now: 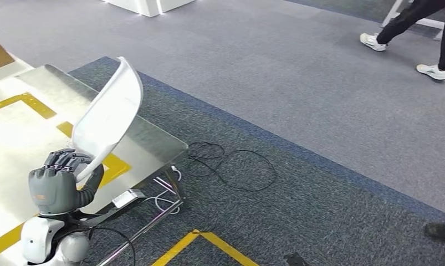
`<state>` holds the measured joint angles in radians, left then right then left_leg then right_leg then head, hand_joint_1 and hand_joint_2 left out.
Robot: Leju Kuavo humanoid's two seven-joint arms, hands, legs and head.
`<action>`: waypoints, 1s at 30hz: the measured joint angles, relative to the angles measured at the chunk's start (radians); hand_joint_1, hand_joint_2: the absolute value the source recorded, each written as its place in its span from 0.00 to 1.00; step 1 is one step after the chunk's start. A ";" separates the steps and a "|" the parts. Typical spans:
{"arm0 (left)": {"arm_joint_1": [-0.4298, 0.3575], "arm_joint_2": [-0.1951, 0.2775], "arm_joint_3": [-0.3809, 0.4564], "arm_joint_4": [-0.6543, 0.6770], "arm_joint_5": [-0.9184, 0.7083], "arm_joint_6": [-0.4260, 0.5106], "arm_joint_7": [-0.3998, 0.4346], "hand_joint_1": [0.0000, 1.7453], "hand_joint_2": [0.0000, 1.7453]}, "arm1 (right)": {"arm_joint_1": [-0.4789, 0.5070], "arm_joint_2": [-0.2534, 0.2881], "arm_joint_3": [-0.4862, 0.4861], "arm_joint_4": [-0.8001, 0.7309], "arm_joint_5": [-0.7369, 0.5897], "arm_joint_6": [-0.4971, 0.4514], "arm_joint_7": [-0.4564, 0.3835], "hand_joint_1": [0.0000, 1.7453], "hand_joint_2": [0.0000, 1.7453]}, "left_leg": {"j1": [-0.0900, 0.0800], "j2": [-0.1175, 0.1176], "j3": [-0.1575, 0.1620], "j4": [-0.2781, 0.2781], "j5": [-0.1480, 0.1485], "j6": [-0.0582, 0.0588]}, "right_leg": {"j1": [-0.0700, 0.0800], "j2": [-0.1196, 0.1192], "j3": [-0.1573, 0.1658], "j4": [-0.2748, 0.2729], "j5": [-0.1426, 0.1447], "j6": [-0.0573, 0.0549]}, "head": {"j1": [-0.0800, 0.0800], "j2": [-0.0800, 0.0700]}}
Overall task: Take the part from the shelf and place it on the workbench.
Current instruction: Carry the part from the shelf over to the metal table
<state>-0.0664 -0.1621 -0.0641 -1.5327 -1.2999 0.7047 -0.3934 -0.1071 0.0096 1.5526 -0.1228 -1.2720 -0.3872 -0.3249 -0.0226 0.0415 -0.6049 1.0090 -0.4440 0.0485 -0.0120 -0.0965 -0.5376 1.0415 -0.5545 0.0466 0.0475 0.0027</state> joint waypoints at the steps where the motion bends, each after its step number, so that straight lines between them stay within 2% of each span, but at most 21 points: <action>1: -0.005 -0.001 -0.003 0.001 -0.002 0.000 0.001 1.00 1.00 | -0.001 0.000 0.000 0.000 0.000 0.000 -0.001 0.00 0.00 | 0.005 -0.014 0.005 -0.006 0.003 0.004 | -0.002 0.035 -0.021 0.043 -0.021 0.005 | 0.003 0.000; 2: -0.011 -0.003 -0.008 0.003 -0.004 0.000 0.002 1.00 1.00 | 0.000 -0.001 0.000 0.000 0.000 0.001 -0.001 0.00 0.00 | 0.006 -0.028 0.007 -0.007 0.003 0.007 | -0.002 0.070 -0.051 0.104 -0.047 0.007 | 0.005 0.000; 3: -0.015 -0.004 -0.012 0.005 -0.006 0.000 0.003 1.00 1.00 | 0.002 -0.002 0.000 0.000 0.000 0.002 -0.001 0.00 0.00 | 0.006 -0.044 0.007 -0.007 0.002 0.009 | -0.003 0.087 -0.090 0.171 -0.071 0.010 | 0.007 0.000; 4: -0.018 -0.005 -0.015 0.007 -0.009 -0.001 0.005 1.00 1.00 | 0.004 -0.002 0.000 0.000 0.002 0.002 0.000 0.00 0.00 | 0.007 -0.060 0.007 -0.006 0.001 0.010 | -0.003 0.093 -0.125 0.223 -0.084 0.012 | 0.008 0.000; 5: -0.019 -0.006 -0.018 0.010 -0.012 -0.001 0.007 1.00 1.00 | 0.005 -0.003 0.000 0.000 0.004 0.003 0.001 0.00 0.00 | 0.007 -0.076 0.009 -0.006 0.000 0.010 | -0.003 0.095 -0.147 0.244 -0.077 0.014 | 0.008 0.000; 6: -0.020 -0.006 -0.020 0.013 -0.015 -0.001 0.010 1.00 1.00 | 0.006 -0.003 0.000 0.000 0.007 0.003 0.003 0.00 0.00 | 0.008 -0.092 0.011 -0.004 -0.001 0.008 | -0.004 0.097 -0.149 0.226 -0.049 0.015 | 0.007 0.000; 7: -0.022 -0.006 -0.022 0.016 -0.017 -0.001 0.012 1.00 1.00 | 0.006 -0.004 0.000 0.000 0.010 0.004 0.004 0.00 0.00 | 0.009 -0.108 0.013 -0.002 -0.004 0.005 | -0.005 0.102 -0.133 0.171 -0.005 0.015 | 0.007 0.000; 9: -0.026 -0.006 -0.028 0.019 -0.018 -0.001 0.016 1.00 1.00 | 0.005 -0.007 0.000 0.000 0.013 0.005 0.008 0.00 0.00 | 0.012 -0.135 0.014 0.008 -0.012 -0.004 | -0.012 0.147 -0.079 0.042 0.057 0.015 | 0.007 0.000; 11: -0.031 -0.007 -0.033 0.021 -0.019 -0.001 0.018 1.00 1.00 | 0.006 -0.008 0.000 0.000 0.014 0.006 0.011 0.00 0.00 | 0.014 -0.158 0.005 0.016 -0.015 -0.016 | -0.016 0.185 -0.050 -0.013 0.063 0.007 | 0.007 0.000; 13: -0.032 -0.008 -0.037 0.023 -0.019 -0.001 0.018 1.00 1.00 | 0.006 -0.008 0.000 0.000 0.015 0.006 0.012 0.00 0.00 | 0.018 -0.180 -0.002 0.016 -0.014 -0.027 | -0.015 0.173 -0.043 -0.018 0.060 -0.007 | 0.007 0.000; 14: -0.032 -0.007 -0.038 0.023 -0.020 -0.001 0.018 1.00 1.00 | 0.006 -0.008 0.000 0.000 0.015 0.006 0.012 0.00 0.00 | 0.018 -0.176 -0.004 0.020 -0.017 -0.032 | -0.015 0.161 -0.039 -0.022 0.060 -0.013 | 0.007 0.000; 16: -0.036 -0.007 -0.039 0.025 -0.020 -0.001 0.018 1.00 1.00 | 0.005 -0.009 0.000 0.000 0.015 0.005 0.012 0.00 0.00 | 0.016 -0.127 -0.028 0.073 -0.047 -0.042 | -0.017 0.133 -0.027 -0.030 0.058 -0.026 | 0.001 0.000; 18: -0.039 -0.006 -0.040 0.027 -0.020 -0.001 0.018 1.00 1.00 | 0.007 -0.009 0.000 0.000 0.015 0.005 0.012 0.00 0.00 | 0.019 -0.068 -0.088 0.196 -0.102 -0.052 | -0.013 0.104 -0.017 -0.032 0.051 -0.035 | -0.003 0.000; 20: -0.038 -0.005 -0.040 0.030 -0.020 -0.001 0.018 1.00 1.00 | 0.009 -0.010 0.000 0.000 0.015 0.005 0.013 0.00 0.00 | 0.024 -0.051 -0.139 0.287 -0.121 -0.057 | -0.011 0.073 -0.009 -0.032 0.042 -0.037 | -0.003 0.000; 21: -0.038 -0.005 -0.040 0.031 -0.020 -0.001 0.019 1.00 1.00 | 0.009 -0.010 0.000 0.000 0.015 0.005 0.013 0.00 0.00 | 0.026 -0.048 -0.139 0.281 -0.102 -0.057 | -0.011 0.060 -0.003 -0.032 0.037 -0.036 | -0.003 0.000; 22: -0.037 -0.004 -0.040 0.033 -0.020 -0.001 0.021 1.00 1.00 | 0.009 -0.010 0.000 0.000 0.015 0.006 0.012 0.00 0.00 | 0.027 -0.042 -0.121 0.238 -0.067 -0.055 | -0.011 0.046 0.003 -0.032 0.032 -0.035 | -0.003 0.000; 24: -0.039 -0.004 -0.040 0.034 -0.020 -0.001 0.024 1.00 1.00 | 0.006 -0.009 0.000 0.000 0.015 0.006 0.012 0.00 0.00 | 0.018 -0.002 -0.059 0.107 -0.003 -0.044 | -0.008 0.023 0.018 -0.033 0.021 -0.029 | -0.003 0.000; 26: -0.043 -0.004 -0.042 0.034 -0.020 -0.001 0.026 1.00 1.00 | 0.006 -0.009 0.000 0.000 0.016 0.006 0.011 0.00 0.00 | 0.005 0.034 -0.024 0.031 0.011 -0.031 | -0.004 0.001 0.027 -0.035 0.011 -0.018 | -0.004 0.000; 28: -0.044 -0.004 -0.044 0.035 -0.021 -0.001 0.027 1.00 1.00 | 0.005 -0.009 0.000 0.000 0.016 0.006 0.011 0.00 0.00 | 0.001 0.022 -0.022 0.019 0.003 -0.023 | 0.000 -0.024 0.034 -0.040 0.006 -0.007 | -0.004 0.000; 29: -0.043 -0.003 -0.045 0.036 -0.021 -0.001 0.027 1.00 1.00 | 0.003 -0.009 0.000 0.000 0.016 0.006 0.011 0.00 0.00 | 0.004 0.009 -0.019 0.015 0.004 -0.020 | -0.001 -0.027 0.038 -0.041 0.001 -0.002 | -0.003 0.000; 30: -0.044 -0.003 -0.045 0.036 -0.021 0.000 0.027 1.00 1.00 | 0.001 -0.009 0.000 0.000 0.016 0.006 0.011 0.00 0.00 | 0.007 -0.004 -0.013 0.008 0.004 -0.016 | -0.002 -0.013 0.037 -0.031 -0.009 0.003 | -0.003 0.000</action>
<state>-0.1101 -0.1652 -0.1090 -1.4967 -1.3211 0.7042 -0.3659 -0.1061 0.0002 1.5530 -0.1228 -1.2563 -0.3811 -0.3140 -0.0155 0.0372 -0.6182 1.0170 -0.4399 0.0324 -0.0136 -0.1093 -0.5008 1.0102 -0.5637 0.0495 0.0450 0.0027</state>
